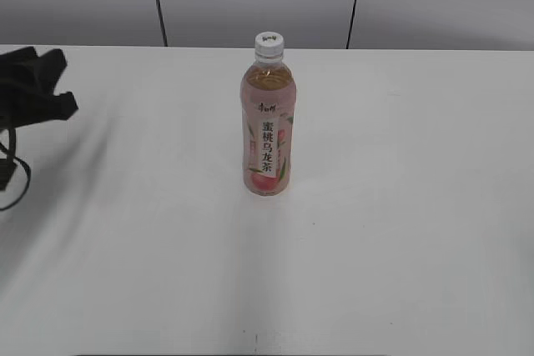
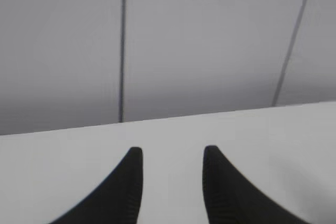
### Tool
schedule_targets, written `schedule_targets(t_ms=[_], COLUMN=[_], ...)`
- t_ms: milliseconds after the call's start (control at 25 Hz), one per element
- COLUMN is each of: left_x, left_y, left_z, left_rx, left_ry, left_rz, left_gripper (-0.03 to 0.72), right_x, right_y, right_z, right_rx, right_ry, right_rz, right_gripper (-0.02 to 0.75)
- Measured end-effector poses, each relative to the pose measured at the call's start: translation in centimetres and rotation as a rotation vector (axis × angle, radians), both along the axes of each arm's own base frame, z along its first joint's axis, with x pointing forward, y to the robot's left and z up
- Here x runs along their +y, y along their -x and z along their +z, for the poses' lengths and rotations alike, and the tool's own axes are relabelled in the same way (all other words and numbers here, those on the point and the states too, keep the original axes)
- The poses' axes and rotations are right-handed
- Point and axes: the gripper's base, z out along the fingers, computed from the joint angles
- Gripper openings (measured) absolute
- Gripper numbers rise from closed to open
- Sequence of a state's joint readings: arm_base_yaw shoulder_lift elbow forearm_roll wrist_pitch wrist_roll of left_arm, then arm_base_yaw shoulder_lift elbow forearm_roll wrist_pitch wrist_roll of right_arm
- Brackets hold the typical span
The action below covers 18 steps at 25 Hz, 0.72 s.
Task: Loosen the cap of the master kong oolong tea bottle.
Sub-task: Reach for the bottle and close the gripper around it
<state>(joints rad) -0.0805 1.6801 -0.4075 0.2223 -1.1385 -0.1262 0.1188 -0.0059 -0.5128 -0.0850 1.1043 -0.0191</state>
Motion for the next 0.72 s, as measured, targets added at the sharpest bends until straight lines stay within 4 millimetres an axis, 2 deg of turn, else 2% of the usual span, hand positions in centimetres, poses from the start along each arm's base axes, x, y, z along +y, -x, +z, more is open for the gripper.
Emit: schedule_targets(t_ms=[160, 360, 560, 720], left_x=[-1.9, -3.3, -5.0, -7.0], left_y=[-0.1, -0.3, -1.6, -1.7], left_z=[-2.8, -5.1, -5.1, -4.7], left_rx=[0.076, 0.145, 0.128, 0.100], left_ry=[0.004, -0.027, -0.008, -0.007], left_rz=[-0.224, -0.400, -0.471, -0.529], left_gripper=[0.271, 0.371, 0.501, 0.543], right_x=[0.0, 0.0, 0.0, 0.0], right_y=[0.0, 0.0, 0.0, 0.0], right_z=[0.0, 0.0, 0.0, 0.0], right_rx=[0.000, 0.000, 0.000, 0.000], right_ry=[0.000, 0.000, 0.000, 0.000], right_rz=[0.000, 0.000, 0.000, 0.000], right_gripper=[0.466, 0.466, 0.466, 0.466])
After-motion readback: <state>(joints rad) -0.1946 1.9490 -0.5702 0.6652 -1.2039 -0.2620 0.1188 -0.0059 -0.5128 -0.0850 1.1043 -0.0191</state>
